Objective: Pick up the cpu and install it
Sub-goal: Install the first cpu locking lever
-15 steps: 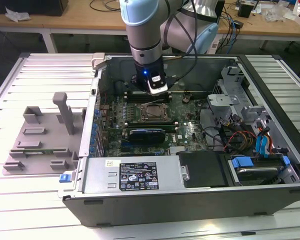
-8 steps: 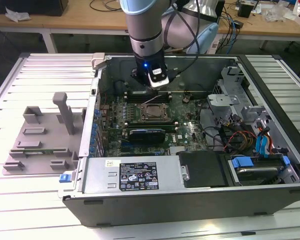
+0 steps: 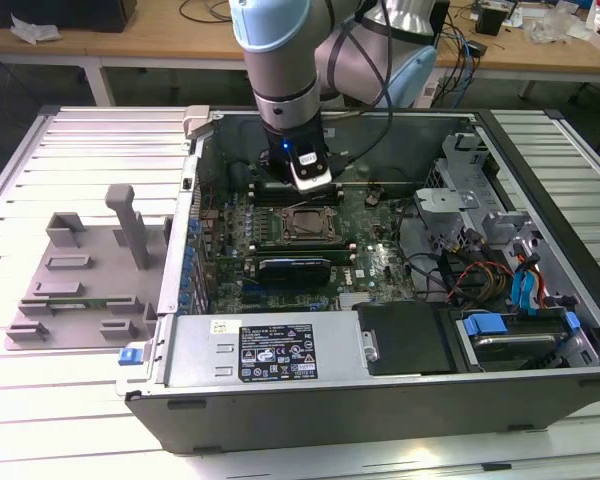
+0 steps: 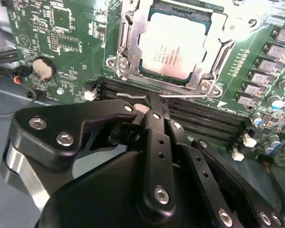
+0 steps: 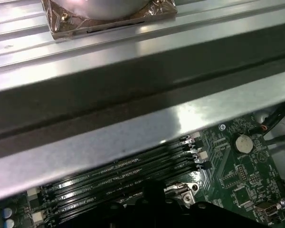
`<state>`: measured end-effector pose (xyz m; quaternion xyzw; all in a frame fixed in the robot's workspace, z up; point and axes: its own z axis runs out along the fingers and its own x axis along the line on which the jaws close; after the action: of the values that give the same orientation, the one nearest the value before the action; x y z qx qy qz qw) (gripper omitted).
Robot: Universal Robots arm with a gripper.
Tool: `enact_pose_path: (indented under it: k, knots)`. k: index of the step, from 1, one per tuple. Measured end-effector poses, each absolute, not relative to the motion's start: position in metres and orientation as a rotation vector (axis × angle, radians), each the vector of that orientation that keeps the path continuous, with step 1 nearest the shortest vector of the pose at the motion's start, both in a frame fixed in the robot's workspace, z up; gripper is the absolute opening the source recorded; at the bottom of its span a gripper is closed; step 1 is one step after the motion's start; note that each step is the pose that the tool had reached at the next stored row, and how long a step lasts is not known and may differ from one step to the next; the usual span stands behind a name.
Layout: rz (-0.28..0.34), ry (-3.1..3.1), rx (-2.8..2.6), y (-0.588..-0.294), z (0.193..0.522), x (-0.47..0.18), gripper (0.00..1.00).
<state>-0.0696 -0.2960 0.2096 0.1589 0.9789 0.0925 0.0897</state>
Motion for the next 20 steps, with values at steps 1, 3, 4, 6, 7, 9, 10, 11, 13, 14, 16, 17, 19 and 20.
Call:
enact_pose_path:
  k: [1,3,4,6,7,9,10,11,13,14,16,17,19,20]
  knots:
    - [0.275,2.911,0.473,-0.296,0.208,-0.07,0.11]
    - [0.274,2.911,0.473,-0.296,0.205,-0.07,0.11]
    - [0.274,2.911,0.474,-0.295,0.204,-0.07,0.11]
    - [0.274,2.91,0.479,-0.295,0.203,-0.07,0.11]
    - [0.273,2.909,0.481,-0.294,0.203,-0.07,0.11]
    - [0.271,2.904,0.505,-0.294,0.202,-0.069,0.11]
    - [0.269,2.9,0.52,-0.294,0.202,-0.069,0.11]
    - [0.269,2.9,0.52,-0.294,0.202,-0.069,0.11]
    - [0.262,2.896,0.538,-0.294,0.2,-0.068,0.11]
    - [0.258,2.892,0.551,-0.294,0.2,-0.068,0.11]
    - [0.252,2.887,0.574,-0.294,0.199,-0.068,0.11]
    - [0.247,2.882,0.593,-0.294,0.198,-0.068,0.11]
    - [0.245,2.877,0.61,-0.294,0.197,-0.068,0.11]
    - [0.245,2.876,0.614,-0.294,0.197,-0.068,0.11]
